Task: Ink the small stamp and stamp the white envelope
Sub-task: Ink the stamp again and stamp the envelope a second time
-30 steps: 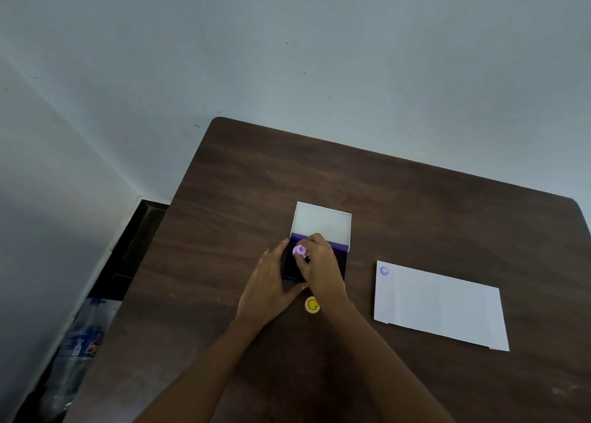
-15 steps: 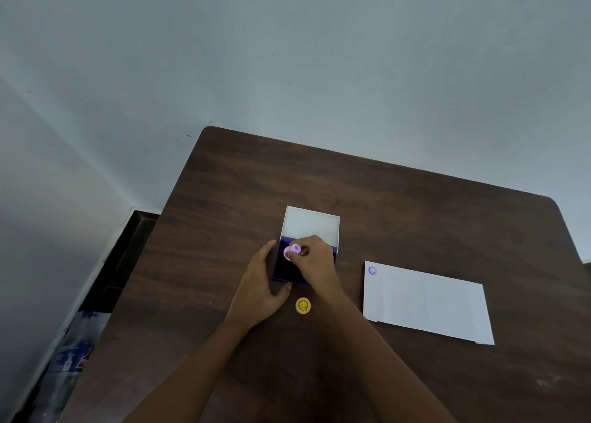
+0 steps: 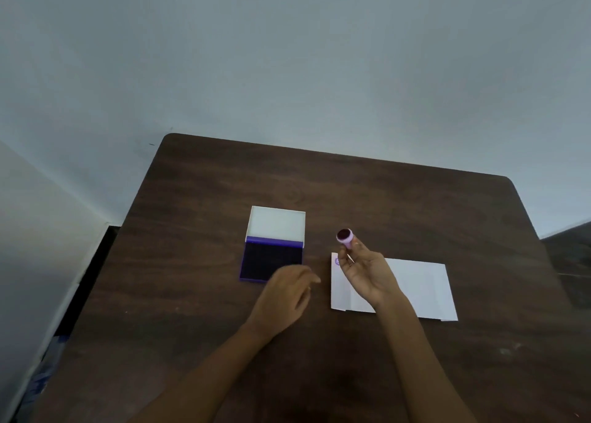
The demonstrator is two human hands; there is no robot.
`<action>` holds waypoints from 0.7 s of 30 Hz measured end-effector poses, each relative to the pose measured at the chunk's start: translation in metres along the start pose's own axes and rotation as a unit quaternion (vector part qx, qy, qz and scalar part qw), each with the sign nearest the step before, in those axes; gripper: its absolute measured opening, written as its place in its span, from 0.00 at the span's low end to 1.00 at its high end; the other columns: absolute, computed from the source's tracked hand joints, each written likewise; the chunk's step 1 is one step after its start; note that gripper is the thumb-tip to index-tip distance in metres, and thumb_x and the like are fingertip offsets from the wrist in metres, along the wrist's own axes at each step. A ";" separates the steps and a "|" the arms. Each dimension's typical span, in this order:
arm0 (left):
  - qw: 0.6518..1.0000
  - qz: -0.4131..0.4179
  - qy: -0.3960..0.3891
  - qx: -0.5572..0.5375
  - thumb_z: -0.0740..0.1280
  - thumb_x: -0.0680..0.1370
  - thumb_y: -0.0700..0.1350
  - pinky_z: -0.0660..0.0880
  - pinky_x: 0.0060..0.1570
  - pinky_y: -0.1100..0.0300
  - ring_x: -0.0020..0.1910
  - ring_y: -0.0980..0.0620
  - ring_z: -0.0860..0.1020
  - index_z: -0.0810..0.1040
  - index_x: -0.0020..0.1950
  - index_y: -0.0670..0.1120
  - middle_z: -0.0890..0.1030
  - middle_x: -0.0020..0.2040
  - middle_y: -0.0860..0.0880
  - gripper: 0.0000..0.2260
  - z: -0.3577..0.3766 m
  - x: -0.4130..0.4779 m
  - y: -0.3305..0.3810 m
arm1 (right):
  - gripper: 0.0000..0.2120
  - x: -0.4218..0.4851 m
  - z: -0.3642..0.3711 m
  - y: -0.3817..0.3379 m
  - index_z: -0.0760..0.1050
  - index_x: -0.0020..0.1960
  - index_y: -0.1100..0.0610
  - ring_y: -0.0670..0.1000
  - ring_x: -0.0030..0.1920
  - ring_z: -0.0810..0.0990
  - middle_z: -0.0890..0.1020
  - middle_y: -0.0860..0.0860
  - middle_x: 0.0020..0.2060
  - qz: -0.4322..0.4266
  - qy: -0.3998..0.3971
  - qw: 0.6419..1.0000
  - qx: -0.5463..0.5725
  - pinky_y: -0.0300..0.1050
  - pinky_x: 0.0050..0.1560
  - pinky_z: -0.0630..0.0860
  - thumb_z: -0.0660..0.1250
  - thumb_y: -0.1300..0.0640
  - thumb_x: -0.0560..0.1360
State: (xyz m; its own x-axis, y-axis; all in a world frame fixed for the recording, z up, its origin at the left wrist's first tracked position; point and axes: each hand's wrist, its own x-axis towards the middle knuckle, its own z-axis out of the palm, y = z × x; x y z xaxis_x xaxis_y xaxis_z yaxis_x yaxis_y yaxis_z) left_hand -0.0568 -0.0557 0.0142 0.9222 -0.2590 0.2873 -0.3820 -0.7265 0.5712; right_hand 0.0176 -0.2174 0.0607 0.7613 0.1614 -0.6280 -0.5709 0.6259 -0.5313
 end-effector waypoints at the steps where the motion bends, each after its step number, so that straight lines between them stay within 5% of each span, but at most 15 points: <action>1: 0.999 0.045 -0.029 0.007 0.76 0.64 0.34 0.74 0.53 0.55 0.49 0.47 0.81 0.80 0.49 0.42 0.83 0.48 0.43 0.15 0.008 0.004 0.007 | 0.07 -0.002 -0.006 -0.004 0.79 0.44 0.62 0.49 0.44 0.78 0.80 0.55 0.44 -0.007 0.001 1.000 0.006 0.36 0.38 0.81 0.61 0.66 0.74; 5: 0.984 0.149 -0.101 0.016 0.74 0.67 0.38 0.75 0.54 0.56 0.53 0.47 0.80 0.79 0.53 0.42 0.82 0.53 0.43 0.15 0.042 0.013 0.030 | 0.06 -0.004 -0.027 -0.016 0.79 0.45 0.61 0.50 0.46 0.78 0.80 0.54 0.45 -0.027 0.012 1.000 -0.008 0.37 0.42 0.80 0.62 0.64 0.74; 10: 0.980 0.131 -0.149 0.026 0.65 0.76 0.44 0.50 0.68 0.50 0.70 0.47 0.63 0.66 0.69 0.43 0.68 0.70 0.43 0.21 0.070 0.016 0.033 | 0.06 -0.002 -0.044 -0.025 0.78 0.48 0.59 0.52 0.51 0.78 0.80 0.54 0.48 -0.054 0.082 0.979 -0.179 0.43 0.59 0.72 0.63 0.59 0.75; 17: 0.971 0.115 -0.207 0.020 0.56 0.80 0.51 0.38 0.68 0.57 0.72 0.56 0.42 0.44 0.73 0.50 0.46 0.73 0.52 0.27 0.081 0.011 0.022 | 0.02 0.002 -0.044 -0.022 0.78 0.40 0.50 0.48 0.45 0.77 0.80 0.44 0.41 -0.117 0.163 0.906 -0.373 0.34 0.39 0.71 0.69 0.53 0.71; 21: 0.973 0.109 -0.199 0.027 0.58 0.79 0.50 0.43 0.68 0.51 0.71 0.54 0.48 0.54 0.73 0.46 0.52 0.72 0.50 0.25 0.081 0.010 0.022 | 0.08 0.010 -0.041 -0.012 0.79 0.46 0.56 0.46 0.41 0.77 0.82 0.50 0.45 -0.164 0.152 0.853 -0.471 0.32 0.37 0.69 0.71 0.53 0.69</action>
State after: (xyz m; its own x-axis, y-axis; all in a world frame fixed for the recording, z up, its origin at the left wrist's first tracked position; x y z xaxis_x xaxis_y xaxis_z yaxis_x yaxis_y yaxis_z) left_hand -0.0507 -0.1259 -0.0329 0.7742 -0.6291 0.0692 -0.5772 -0.6569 0.4851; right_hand 0.0195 -0.2552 0.0374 0.8947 -0.1992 -0.3998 -0.4448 -0.3156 -0.8382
